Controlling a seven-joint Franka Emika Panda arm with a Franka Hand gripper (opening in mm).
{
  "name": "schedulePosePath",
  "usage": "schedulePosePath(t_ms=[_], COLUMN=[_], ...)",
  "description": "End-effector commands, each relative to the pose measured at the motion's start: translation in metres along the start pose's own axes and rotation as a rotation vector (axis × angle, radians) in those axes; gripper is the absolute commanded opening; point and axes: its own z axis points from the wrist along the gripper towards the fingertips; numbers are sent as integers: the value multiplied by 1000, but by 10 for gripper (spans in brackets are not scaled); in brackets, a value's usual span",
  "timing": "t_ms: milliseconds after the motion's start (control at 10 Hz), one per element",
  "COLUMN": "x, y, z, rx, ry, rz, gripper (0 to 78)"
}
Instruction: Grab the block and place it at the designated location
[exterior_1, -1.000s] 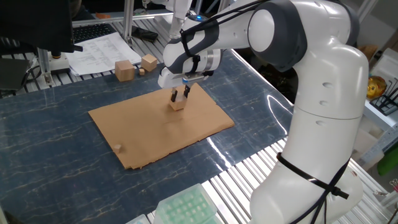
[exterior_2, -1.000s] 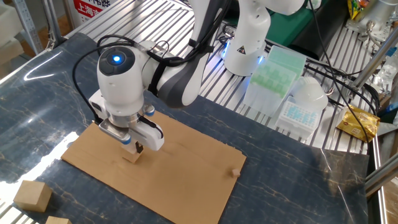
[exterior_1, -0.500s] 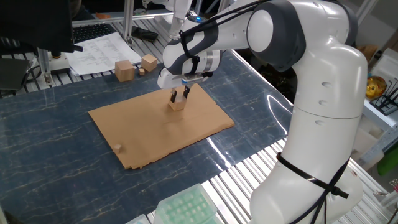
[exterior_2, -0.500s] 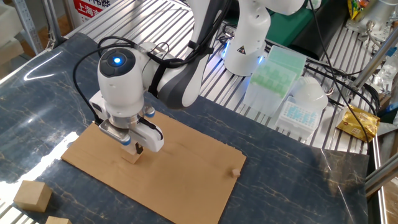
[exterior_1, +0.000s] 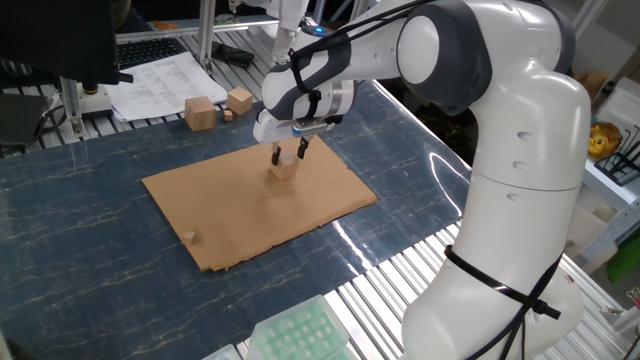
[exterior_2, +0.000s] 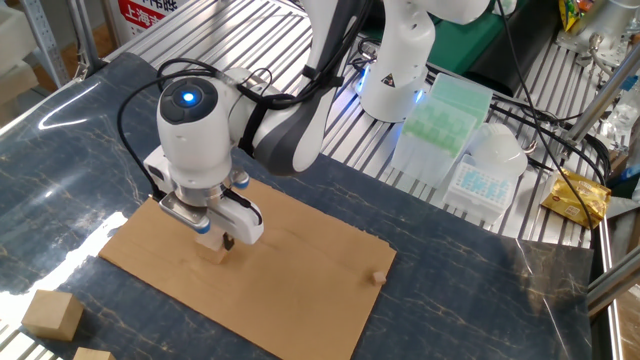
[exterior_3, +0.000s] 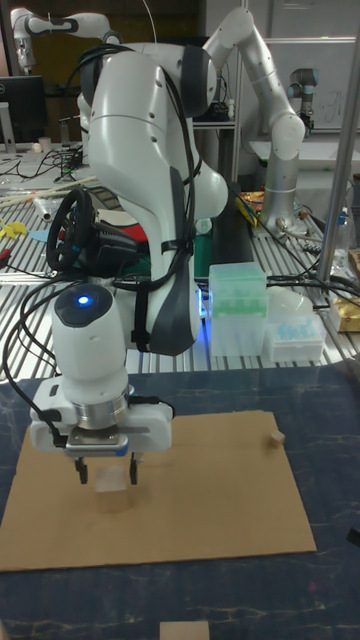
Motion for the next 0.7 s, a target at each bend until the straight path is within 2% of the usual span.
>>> schedulePosePath(t_ms=[100, 400, 500, 700], x=[-1, -1, 2, 6], y=[-1, -1, -1, -1], z=[-2, -2, -15, -26], rx=[1, 1, 8, 14], ry=[-4, -4, -6, -5], rz=[-1, -1, -2, 2], gripper=[775, 775, 775, 775])
